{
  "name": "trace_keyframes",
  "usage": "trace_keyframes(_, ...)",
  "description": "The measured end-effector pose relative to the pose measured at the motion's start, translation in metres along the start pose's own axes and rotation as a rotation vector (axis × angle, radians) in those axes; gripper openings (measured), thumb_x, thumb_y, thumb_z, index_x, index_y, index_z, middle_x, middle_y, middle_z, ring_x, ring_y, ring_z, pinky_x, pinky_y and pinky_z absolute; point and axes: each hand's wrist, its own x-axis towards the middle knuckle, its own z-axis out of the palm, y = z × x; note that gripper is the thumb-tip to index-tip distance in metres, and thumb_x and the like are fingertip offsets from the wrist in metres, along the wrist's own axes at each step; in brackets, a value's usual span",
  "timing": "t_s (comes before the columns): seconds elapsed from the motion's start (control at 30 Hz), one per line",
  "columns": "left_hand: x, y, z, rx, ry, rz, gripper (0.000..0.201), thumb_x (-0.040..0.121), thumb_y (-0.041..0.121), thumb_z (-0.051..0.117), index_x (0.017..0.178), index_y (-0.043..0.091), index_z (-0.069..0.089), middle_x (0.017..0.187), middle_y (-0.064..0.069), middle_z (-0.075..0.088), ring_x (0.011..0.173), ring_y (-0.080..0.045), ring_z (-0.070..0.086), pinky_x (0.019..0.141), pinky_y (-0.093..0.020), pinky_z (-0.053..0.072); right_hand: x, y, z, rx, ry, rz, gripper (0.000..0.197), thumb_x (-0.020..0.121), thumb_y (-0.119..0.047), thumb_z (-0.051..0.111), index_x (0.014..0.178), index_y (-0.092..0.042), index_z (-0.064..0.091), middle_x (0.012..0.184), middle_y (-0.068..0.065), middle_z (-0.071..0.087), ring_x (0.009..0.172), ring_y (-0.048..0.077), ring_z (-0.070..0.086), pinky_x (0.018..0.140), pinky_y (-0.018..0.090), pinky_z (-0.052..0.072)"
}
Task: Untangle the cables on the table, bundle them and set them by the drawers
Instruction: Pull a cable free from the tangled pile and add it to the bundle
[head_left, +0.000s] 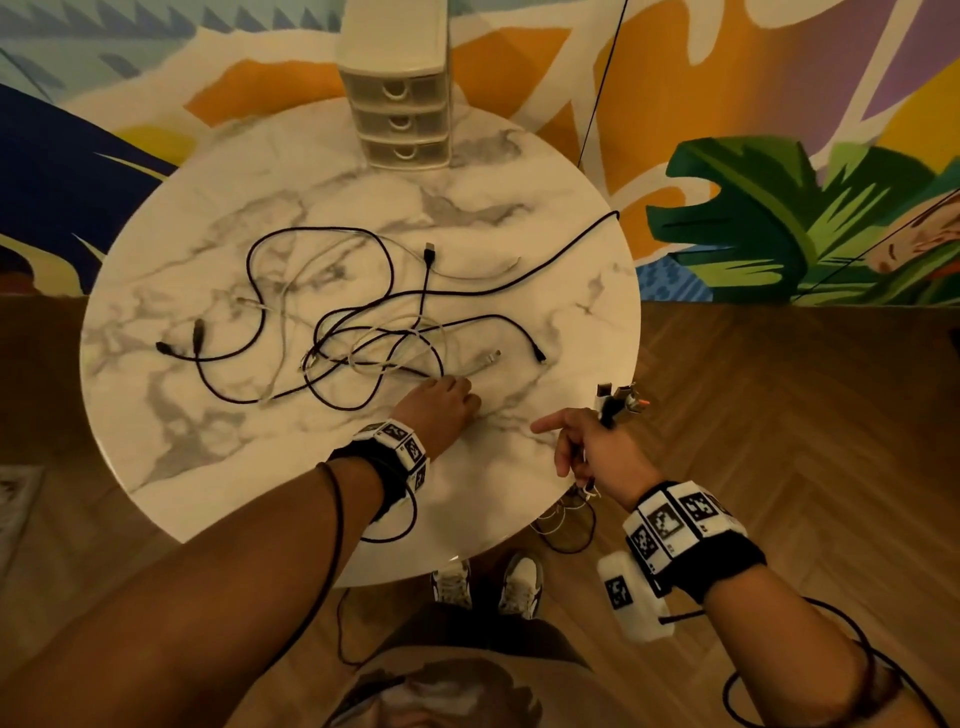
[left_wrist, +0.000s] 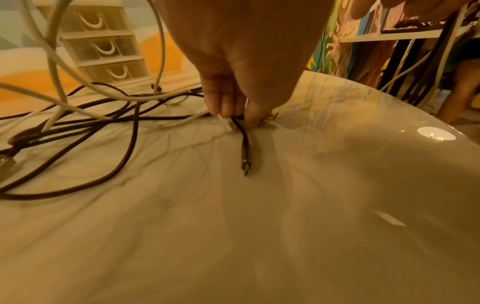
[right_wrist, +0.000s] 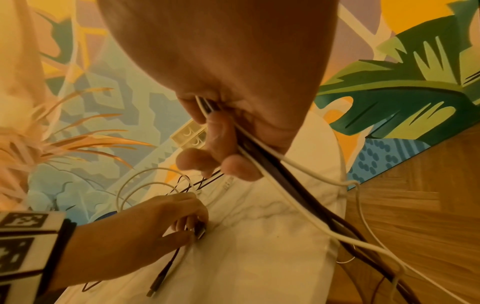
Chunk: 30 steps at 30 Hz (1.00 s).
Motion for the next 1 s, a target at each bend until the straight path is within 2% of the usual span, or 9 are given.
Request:
trace_keyframes(0.1,-0.002,0.001,-0.002,0.0,0.056,0.039,0.03,0.099,0.021,0.034,0.124,0.012,0.047,0.127,-0.011,0.047,0.113,-0.029,0.046,0.091,-0.039,0.037,0.001,-0.001,0.001,0.006,0.002,-0.018,0.042,0.099,-0.02,0.026,0.103,-0.005,0.066,0.05,0.005,0.053,0.039,0.01,0.035,0.04,0.023,0.032)
trace_keyframes(0.27,-0.006,0.021,-0.035,-0.566,0.548,-0.065,0.031,0.093,0.034,0.04,0.11,0.015,0.057,0.104,-0.003,0.057,0.094,-0.021,0.052,0.082,-0.035,0.041,0.008,-0.012,0.01,-0.003,0.059,-0.143,0.033,0.102,-0.021,0.029,0.116,-0.02,0.059,0.077,0.009,0.058,0.038,0.006,0.034,0.035,0.02,0.032)
trace_keyframes(0.37,-0.014,0.03,-0.061,-0.818,0.663,-0.078,0.021,0.093,0.021,0.051,0.112,0.013,0.057,0.104,-0.001,0.057,0.093,-0.013,0.05,0.083,-0.027,0.041,0.011,-0.027,0.017,-0.028,0.054,-0.165,0.026,0.099,-0.021,0.039,0.091,-0.017,0.062,0.069,0.025,0.043,0.044,0.011,0.034,0.042,0.022,0.032)
trace_keyframes(0.47,-0.022,0.03,-0.076,-0.939,0.674,-0.082,0.021,0.093,0.017,0.051,0.113,0.012,0.057,0.106,-0.002,0.056,0.096,-0.012,0.052,0.086,-0.022,0.042,0.009,-0.048,0.024,-0.06,-0.001,-0.205,0.036,0.101,-0.019,0.037,0.067,-0.02,0.049,0.051,-0.004,0.045,0.044,0.005,0.041,0.046,0.013,0.033)
trace_keyframes(0.53,-0.025,0.028,-0.079,-0.96,0.698,-0.081,0.02,0.092,0.013,0.053,0.111,0.01,0.058,0.103,0.001,0.055,0.092,-0.01,0.051,0.083,-0.017,0.042,0.008,-0.058,0.028,-0.068,-0.02,-0.222,0.043,0.101,-0.014,0.036,0.059,-0.019,0.042,0.041,-0.011,0.046,0.038,-0.003,0.044,0.044,0.008,0.033)
trace_keyframes(0.67,-0.031,0.025,-0.079,-0.956,0.682,-0.082,0.021,0.091,0.013,0.053,0.112,0.014,0.059,0.101,0.007,0.048,0.097,-0.013,0.049,0.083,-0.024,0.046,0.011,-0.069,0.032,-0.22,-0.061,-0.225,0.039,0.099,-0.007,0.038,0.063,-0.023,0.041,0.061,-0.011,0.041,0.045,-0.006,0.045,0.05,0.007,0.037)
trace_keyframes(0.8,-0.034,0.019,-0.067,-1.076,0.645,-0.141,0.025,0.095,0.028,0.05,0.118,0.02,0.056,0.108,0.007,0.048,0.097,-0.004,0.051,0.077,-0.012,0.046,0.018,-0.069,0.041,-0.275,-0.026,-0.293,0.026,0.097,-0.005,0.042,0.08,-0.002,0.062,0.065,-0.008,0.046,0.057,0.002,0.042,0.055,0.005,0.037)
trace_keyframes(0.9,-0.032,-0.002,-0.031,-0.92,0.424,-0.235,0.052,0.091,0.058,0.033,0.129,0.025,0.048,0.118,0.004,0.05,0.111,-0.011,0.047,0.091,-0.026,0.042,0.02,-0.065,0.044,-0.132,0.036,-0.257,0.03,0.095,-0.021,0.048,0.076,-0.006,0.066,0.063,-0.007,0.053,0.055,0.002,0.047,0.06,0.017,0.035)
trace_keyframes(1.0,-0.04,-0.031,0.013,-0.456,0.114,-0.292,0.049,0.094,0.05,0.036,0.133,0.023,0.043,0.133,-0.002,0.045,0.124,-0.022,0.039,0.097,-0.04,0.039,0.018,-0.062,0.039,-0.043,0.041,-0.273,0.032,0.096,-0.027,0.048,0.087,-0.009,0.073,0.072,-0.007,0.058,0.055,-0.007,0.049,0.064,0.018,0.034)
